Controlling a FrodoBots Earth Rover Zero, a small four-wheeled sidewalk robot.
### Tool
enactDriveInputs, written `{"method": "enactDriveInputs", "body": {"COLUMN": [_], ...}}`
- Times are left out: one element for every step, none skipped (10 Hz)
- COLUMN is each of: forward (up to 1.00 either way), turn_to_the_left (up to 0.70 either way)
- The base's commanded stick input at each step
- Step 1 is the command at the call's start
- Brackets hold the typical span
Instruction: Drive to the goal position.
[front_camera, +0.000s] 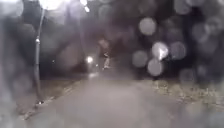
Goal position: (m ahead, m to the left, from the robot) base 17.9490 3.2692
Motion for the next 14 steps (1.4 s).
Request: {"method": "enactDriveInputs", "body": {"forward": [0.7, 0.7, 0.7, 0.7, 0.7, 0.7, 0.7, 0.7, 0.7, 0.7, 0.7, 0.7, 0.7, 0.7], "turn_to_the_left": [0.0, 0.0, 0.0, 0.05, 0.11, 0.14, 0.14, 0.14, 0.14, 0.14, 0.14, 0.08, 0.01, 0.0]}}
